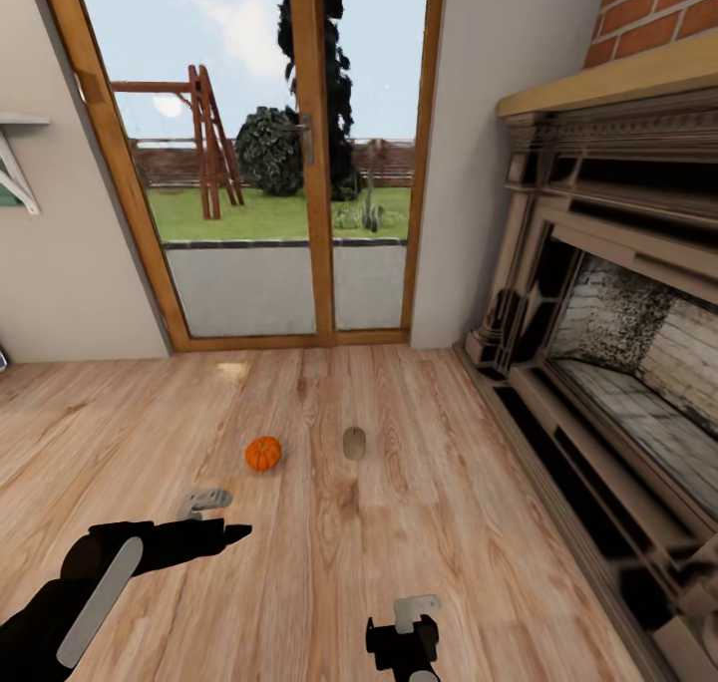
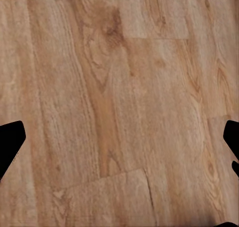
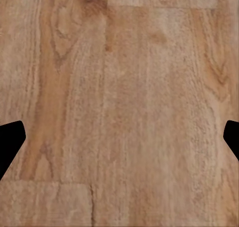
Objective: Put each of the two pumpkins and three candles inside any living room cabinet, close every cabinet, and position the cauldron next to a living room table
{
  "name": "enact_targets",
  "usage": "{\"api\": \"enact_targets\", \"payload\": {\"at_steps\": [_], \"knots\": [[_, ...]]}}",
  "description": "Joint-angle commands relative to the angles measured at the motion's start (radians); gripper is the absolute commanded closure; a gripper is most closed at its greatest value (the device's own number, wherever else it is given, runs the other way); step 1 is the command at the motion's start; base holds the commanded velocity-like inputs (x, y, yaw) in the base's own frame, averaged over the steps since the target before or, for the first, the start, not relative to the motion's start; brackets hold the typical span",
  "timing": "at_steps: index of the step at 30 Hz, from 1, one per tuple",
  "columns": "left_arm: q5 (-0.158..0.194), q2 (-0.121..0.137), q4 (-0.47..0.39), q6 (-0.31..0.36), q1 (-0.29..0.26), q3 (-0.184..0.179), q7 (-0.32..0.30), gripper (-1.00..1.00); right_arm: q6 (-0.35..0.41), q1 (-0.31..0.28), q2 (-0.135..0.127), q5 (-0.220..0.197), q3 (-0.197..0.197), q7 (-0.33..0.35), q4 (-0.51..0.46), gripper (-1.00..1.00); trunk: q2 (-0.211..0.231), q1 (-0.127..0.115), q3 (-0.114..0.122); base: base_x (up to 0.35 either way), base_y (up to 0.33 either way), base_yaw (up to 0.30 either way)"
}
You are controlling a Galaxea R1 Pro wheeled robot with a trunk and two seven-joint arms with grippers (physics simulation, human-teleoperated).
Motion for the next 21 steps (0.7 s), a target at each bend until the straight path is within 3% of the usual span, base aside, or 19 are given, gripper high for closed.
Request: {"api": "enact_targets", "payload": {"at_steps": [1, 9, 19, 20, 21], "knots": [[-0.006, 0.0, -0.001, 0.002, -0.001, 0.001, -0.006, -1.0, -0.006, -0.001, 0.0, -0.01, 0.009, -0.006, -0.003, -1.0, 0.0, 0.0, -0.001, 0.18, 0.0, 0.0], [-0.006, 0.0, -0.001, 0.002, -0.001, 0.005, -0.007, -1.0, 0.035, -0.001, -0.006, -0.014, 0.001, -0.025, -0.047, -1.0, 0.0, 0.0, -0.001, 0.041, 0.0, 0.0], [-0.006, 0.0, -0.001, 0.002, 0.0, 0.007, -0.006, -1.0, 0.091, -0.005, -0.03, -0.017, -0.055, -0.081, -0.103, -1.0, 0.0, 0.0, -0.001, 0.001, 0.0, 0.0], [-0.006, 0.001, -0.001, 0.002, 0.0, 0.007, -0.006, -1.0, 0.826, -0.006, -0.03, -0.017, -0.283, -0.116, -0.601, -1.0, 0.0, 0.0, -0.001, 0.0, 0.0, 0.0], [-0.006, 0.0, -0.001, 0.002, 0.0, 0.008, -0.006, -1.0, 0.851, -0.006, -0.031, -0.019, -0.314, -0.12, -0.604, -1.0, 0.0, 0.0, -0.001, 0.0, 0.0, 0.0]]}}
